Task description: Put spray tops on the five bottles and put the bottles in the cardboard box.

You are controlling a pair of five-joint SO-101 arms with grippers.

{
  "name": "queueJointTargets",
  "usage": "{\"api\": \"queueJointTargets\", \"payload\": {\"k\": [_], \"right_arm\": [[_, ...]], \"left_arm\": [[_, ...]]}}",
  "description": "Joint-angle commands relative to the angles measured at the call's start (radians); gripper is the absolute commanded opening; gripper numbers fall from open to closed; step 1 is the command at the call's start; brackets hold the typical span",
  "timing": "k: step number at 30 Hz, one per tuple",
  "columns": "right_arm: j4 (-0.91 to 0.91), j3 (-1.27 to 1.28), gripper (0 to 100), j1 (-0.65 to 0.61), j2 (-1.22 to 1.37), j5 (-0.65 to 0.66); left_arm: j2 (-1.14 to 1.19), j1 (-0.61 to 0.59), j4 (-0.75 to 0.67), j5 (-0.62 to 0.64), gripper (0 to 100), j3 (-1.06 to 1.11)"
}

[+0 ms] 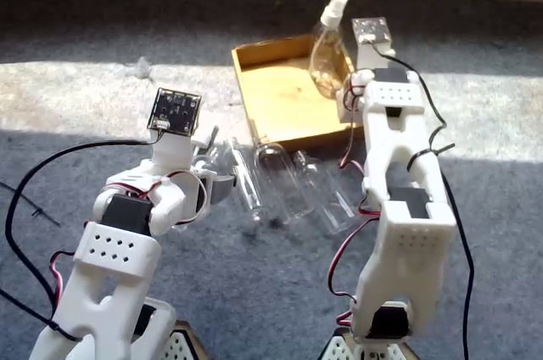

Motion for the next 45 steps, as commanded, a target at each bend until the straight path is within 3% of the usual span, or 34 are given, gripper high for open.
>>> {"api": "queueJointTargets", "payload": {"k": [1,9,17,45], "right_arm": [[0.004,-0.048,13.5,0.012,-0.015,-0.061],[0.008,-0.012,12.6,0.012,-0.018,-0.163],[0.008,0.021,0.9,0.01,-0.018,-0.167],[0.091,0.105,1.0,0.007,-0.019,-0.169]], "left_arm": [[-0.008,-0.008,-0.018,-0.009,28,-0.008],[-0.008,-0.007,-0.018,-0.009,28,-0.008],[-0.008,-0.008,-0.018,-0.009,28,-0.008],[-0.012,-0.008,-0.018,-0.009,28,-0.008]]}}
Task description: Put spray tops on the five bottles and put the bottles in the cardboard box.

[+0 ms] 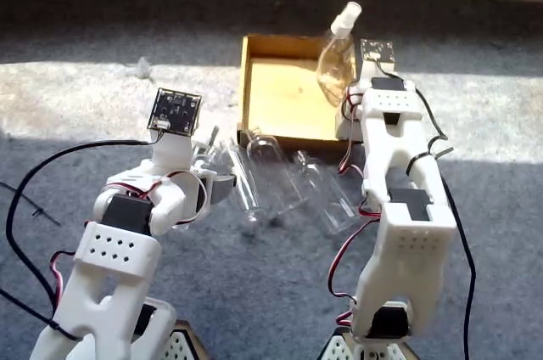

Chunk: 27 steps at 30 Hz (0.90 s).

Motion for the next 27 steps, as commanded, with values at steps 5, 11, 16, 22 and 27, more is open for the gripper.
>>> {"api": "queueJointTargets", "payload": {"k": [5,11,16,22,27], "right_arm": [[0.019,-0.002,7.0,0.007,-0.013,-0.003],[0.021,-0.004,18.7,0.007,-0.013,-0.002],[0.021,-0.005,22.8,0.007,-0.015,-0.002],[0.07,-0.12,24.5,0.005,-0.03,-0.005],[0.226,-0.343,24.5,-0.015,-0.059,-0.041]], "left_arm": [[-0.012,-0.008,-0.018,-0.009,28,-0.008],[-0.012,-0.008,-0.018,-0.009,28,-0.008],[-0.012,-0.008,-0.018,-0.009,28,-0.008],[-0.012,-0.008,-0.018,-0.009,28,-0.008],[-0.01,-0.008,-0.018,-0.009,28,-0.008]]}}
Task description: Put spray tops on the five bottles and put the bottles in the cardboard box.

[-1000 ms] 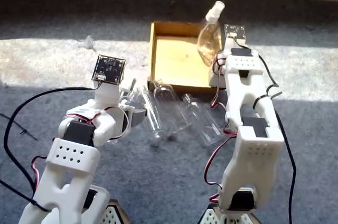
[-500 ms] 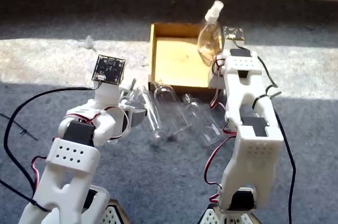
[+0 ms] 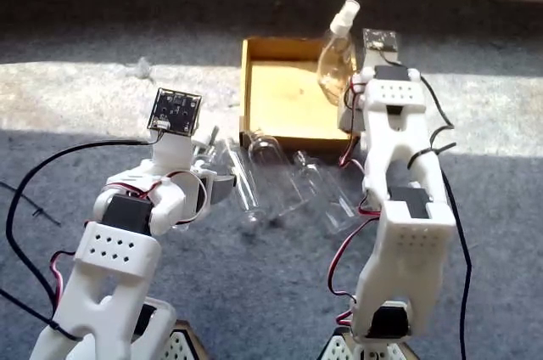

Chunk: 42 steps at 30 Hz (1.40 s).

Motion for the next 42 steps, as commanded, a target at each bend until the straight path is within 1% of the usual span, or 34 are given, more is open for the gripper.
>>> {"api": "queueJointTargets", "payload": {"k": [1,4,9,13,14,16,19,22,26,28,31,34,36,39,42], "right_arm": [[0.11,-0.205,24.5,-0.018,-0.065,-0.043],[0.179,-0.343,24.5,-0.025,-0.062,-0.077],[0.312,-0.501,24.4,-0.018,-0.065,-0.187],[0.499,-0.595,24.4,0.051,-0.065,-0.27],[0.532,-0.608,24.4,0.076,-0.065,-0.275],[0.53,-0.624,24.3,0.125,-0.068,-0.275],[0.53,-0.604,24.3,0.166,-0.065,-0.212],[0.53,-0.521,24.3,0.151,-0.091,-0.127],[0.53,-0.371,24.3,0.041,-0.22,-0.008],[0.529,-0.262,24.3,-0.041,-0.32,0.038],[0.521,-0.051,24.3,-0.196,-0.472,0.157],[0.447,0.188,24.3,-0.354,-0.585,0.267],[0.361,0.334,24.3,-0.421,-0.628,0.307],[0.211,0.513,24.3,-0.427,-0.638,0.308],[0.091,0.63,24.3,-0.412,-0.624,0.307]], "left_arm": [[-0.01,-0.008,-0.018,-0.009,28,-0.008],[-0.01,-0.008,-0.018,-0.009,28,-0.008],[-0.01,-0.008,-0.018,-0.009,28,-0.008],[-0.01,-0.008,-0.018,-0.009,28,-0.008],[-0.01,-0.007,-0.018,-0.009,28,-0.008],[-0.008,-0.005,-0.018,-0.009,28,-0.008],[-0.008,-0.008,-0.018,-0.009,28,-0.008],[-0.008,-0.008,-0.018,-0.009,28,-0.008],[-0.01,-0.012,-0.018,-0.009,28,-0.008],[-0.013,-0.016,-0.018,-0.009,28,-0.008],[-0.015,-0.041,-0.018,-0.009,28,-0.013],[-0.015,-0.048,-0.018,-0.009,28,-0.015],[-0.015,-0.048,-0.018,-0.009,28,-0.015],[-0.015,-0.047,-0.018,-0.009,28,-0.012],[-0.015,-0.045,-0.018,-0.009,28,-0.012]]}}
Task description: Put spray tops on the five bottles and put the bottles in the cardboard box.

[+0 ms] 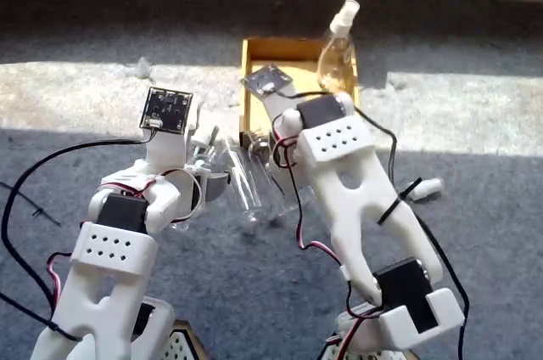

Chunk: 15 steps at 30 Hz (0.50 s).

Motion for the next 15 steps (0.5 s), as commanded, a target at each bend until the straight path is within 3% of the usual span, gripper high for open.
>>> {"api": "queueJointTargets", "payload": {"k": [1,15], "right_arm": [[-0.142,0.104,24.3,0.01,-0.031,0.012],[-0.237,0.136,24.3,0.093,-0.016,0.012]], "left_arm": [[-0.015,-0.007,-0.018,-0.009,28,-0.012],[-0.013,-0.004,-0.018,-0.009,28,-0.012]]}}
